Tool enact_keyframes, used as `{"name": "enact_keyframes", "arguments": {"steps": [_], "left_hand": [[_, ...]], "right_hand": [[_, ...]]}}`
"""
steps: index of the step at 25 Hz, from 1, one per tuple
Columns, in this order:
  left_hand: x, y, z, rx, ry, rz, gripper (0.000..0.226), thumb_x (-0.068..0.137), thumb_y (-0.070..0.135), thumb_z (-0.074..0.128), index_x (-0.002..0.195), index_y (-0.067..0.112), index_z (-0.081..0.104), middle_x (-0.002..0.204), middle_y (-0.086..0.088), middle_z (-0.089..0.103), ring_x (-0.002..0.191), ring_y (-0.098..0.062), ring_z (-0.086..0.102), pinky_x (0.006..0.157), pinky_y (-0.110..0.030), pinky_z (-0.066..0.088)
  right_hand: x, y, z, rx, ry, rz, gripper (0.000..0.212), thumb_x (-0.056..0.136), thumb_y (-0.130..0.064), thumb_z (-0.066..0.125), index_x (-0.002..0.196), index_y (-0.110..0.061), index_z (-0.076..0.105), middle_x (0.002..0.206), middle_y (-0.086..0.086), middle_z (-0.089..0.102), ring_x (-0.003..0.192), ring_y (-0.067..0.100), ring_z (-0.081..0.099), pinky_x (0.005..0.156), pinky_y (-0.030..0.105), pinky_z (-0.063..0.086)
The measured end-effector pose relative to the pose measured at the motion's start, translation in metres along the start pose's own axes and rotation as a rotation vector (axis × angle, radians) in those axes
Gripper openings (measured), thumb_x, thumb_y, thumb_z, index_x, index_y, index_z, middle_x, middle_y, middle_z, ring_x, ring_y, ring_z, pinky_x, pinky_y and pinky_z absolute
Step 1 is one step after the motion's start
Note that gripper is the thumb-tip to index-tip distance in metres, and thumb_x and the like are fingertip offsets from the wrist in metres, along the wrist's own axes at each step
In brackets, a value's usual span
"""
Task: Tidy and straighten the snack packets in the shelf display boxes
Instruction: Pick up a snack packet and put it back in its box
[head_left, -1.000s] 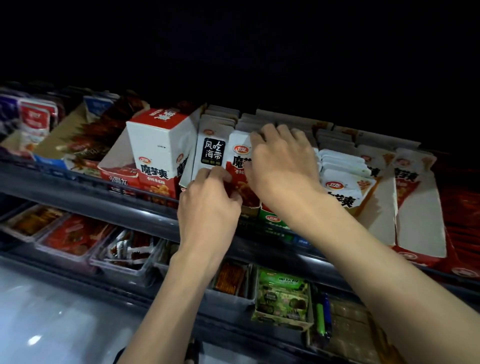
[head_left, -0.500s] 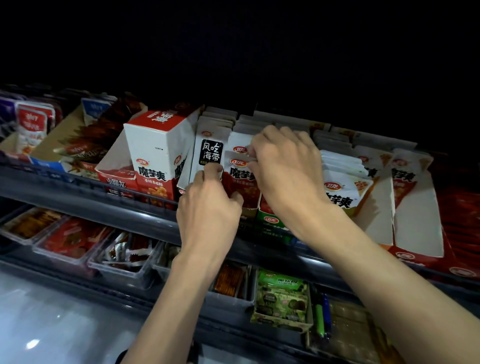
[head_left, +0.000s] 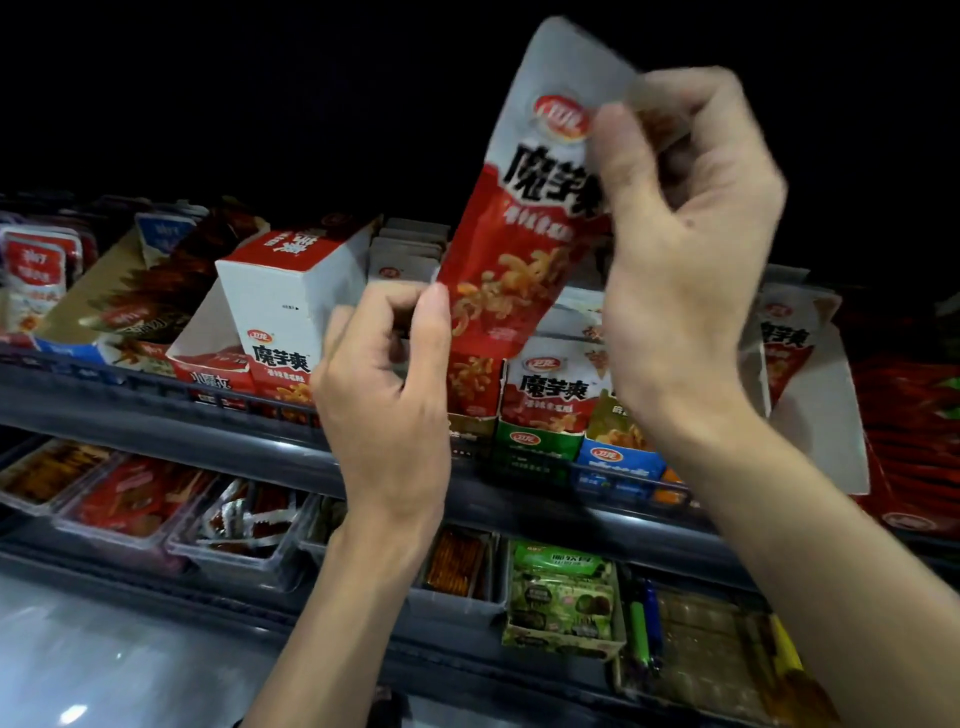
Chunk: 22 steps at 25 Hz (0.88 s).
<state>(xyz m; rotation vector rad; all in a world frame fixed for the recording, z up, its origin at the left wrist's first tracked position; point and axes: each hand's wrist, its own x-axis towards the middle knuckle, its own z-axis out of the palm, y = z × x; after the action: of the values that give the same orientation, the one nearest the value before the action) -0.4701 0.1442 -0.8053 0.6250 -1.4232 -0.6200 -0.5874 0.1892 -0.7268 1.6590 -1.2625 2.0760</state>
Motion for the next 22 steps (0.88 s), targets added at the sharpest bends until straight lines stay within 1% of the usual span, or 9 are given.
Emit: {"name": "enact_keyframes", "arguments": {"steps": [3, 5, 6, 9, 11, 13, 16, 19, 22], "left_hand": [[-0.007, 0.011, 0.007, -0.162, -0.158, 0.082, 0.025, 0.101, 0.018, 0.046, 0.077, 0.018, 0.053, 0.064, 0.011, 0.052, 0.059, -0.005, 0.051, 0.051, -0.018, 0.038], [-0.014, 0.015, 0.012, -0.259, -0.273, 0.045, 0.026, 0.101, 0.02, 0.046, 0.075, 0.017, 0.052, 0.064, 0.003, 0.054, 0.056, -0.011, 0.053, 0.045, -0.028, 0.043], [-0.018, 0.016, 0.015, -0.301, -0.328, 0.006, 0.025, 0.101, 0.019, 0.048, 0.077, 0.015, 0.052, 0.067, 0.002, 0.058, 0.058, -0.012, 0.057, 0.046, -0.029, 0.047], [-0.031, 0.02, 0.026, -0.411, -0.471, -0.105, 0.02, 0.1, 0.018, 0.052, 0.081, 0.012, 0.055, 0.076, 0.009, 0.067, 0.07, -0.008, 0.067, 0.055, -0.02, 0.052], [-0.038, 0.021, 0.037, -0.421, -0.526, -0.106, 0.016, 0.096, 0.021, 0.052, 0.082, 0.014, 0.056, 0.077, 0.011, 0.069, 0.071, -0.007, 0.068, 0.057, -0.019, 0.052], [-0.044, 0.022, 0.044, -0.381, -0.539, -0.079, 0.015, 0.095, 0.023, 0.052, 0.082, 0.016, 0.056, 0.078, 0.012, 0.069, 0.07, -0.006, 0.068, 0.055, -0.018, 0.051], [-0.052, 0.022, 0.059, -0.273, -0.531, 0.005, 0.018, 0.095, 0.028, 0.053, 0.082, 0.016, 0.058, 0.079, 0.011, 0.069, 0.069, -0.007, 0.069, 0.05, -0.019, 0.052], [-0.061, 0.024, 0.074, -0.171, -0.529, 0.112, 0.024, 0.096, 0.027, 0.054, 0.084, 0.007, 0.06, 0.076, 0.005, 0.067, 0.067, -0.008, 0.068, 0.046, -0.025, 0.052], [-0.067, 0.029, 0.084, -0.162, -0.544, 0.151, 0.025, 0.096, 0.023, 0.054, 0.084, 0.002, 0.059, 0.071, 0.011, 0.065, 0.067, -0.003, 0.067, 0.046, -0.015, 0.048]], "right_hand": [[0.001, -0.009, -0.019, 0.206, 0.022, 0.21, 0.004, 0.099, -0.003, 0.055, 0.102, 0.0, 0.056, 0.087, -0.004, 0.065, 0.079, 0.0, 0.065, 0.07, 0.017, 0.05], [-0.004, -0.012, -0.031, 0.266, 0.025, 0.363, 0.007, 0.099, -0.006, 0.057, 0.104, -0.002, 0.058, 0.089, -0.003, 0.071, 0.082, 0.006, 0.071, 0.069, 0.019, 0.054], [-0.008, -0.013, -0.039, 0.261, 0.03, 0.418, 0.007, 0.099, -0.009, 0.058, 0.104, -0.004, 0.059, 0.089, -0.002, 0.073, 0.083, 0.008, 0.072, 0.068, 0.02, 0.055], [-0.019, -0.009, -0.061, 0.222, 0.057, 0.521, 0.007, 0.098, -0.015, 0.061, 0.102, -0.009, 0.062, 0.093, 0.002, 0.076, 0.087, 0.016, 0.074, 0.07, 0.028, 0.058], [-0.021, -0.005, -0.08, 0.176, 0.06, 0.589, 0.012, 0.097, -0.018, 0.062, 0.104, -0.008, 0.064, 0.096, 0.004, 0.076, 0.087, 0.017, 0.074, 0.072, 0.032, 0.06], [-0.018, -0.005, -0.096, 0.084, 0.004, 0.683, 0.015, 0.095, -0.021, 0.064, 0.104, -0.009, 0.065, 0.093, 0.002, 0.077, 0.084, 0.014, 0.075, 0.069, 0.028, 0.06], [-0.011, -0.006, -0.122, -0.041, -0.074, 0.746, 0.018, 0.09, -0.023, 0.069, 0.102, -0.01, 0.065, 0.083, -0.002, 0.077, 0.073, 0.008, 0.074, 0.056, 0.015, 0.053], [-0.008, -0.004, -0.141, -0.116, -0.067, 0.706, 0.026, 0.088, -0.017, 0.071, 0.11, -0.007, 0.061, 0.087, 0.001, 0.075, 0.076, 0.008, 0.074, 0.058, 0.016, 0.054], [-0.01, -0.004, -0.153, -0.144, -0.064, 0.689, 0.027, 0.09, -0.011, 0.068, 0.114, -0.002, 0.059, 0.083, -0.002, 0.069, 0.061, -0.004, 0.067, 0.048, 0.006, 0.044]]}}
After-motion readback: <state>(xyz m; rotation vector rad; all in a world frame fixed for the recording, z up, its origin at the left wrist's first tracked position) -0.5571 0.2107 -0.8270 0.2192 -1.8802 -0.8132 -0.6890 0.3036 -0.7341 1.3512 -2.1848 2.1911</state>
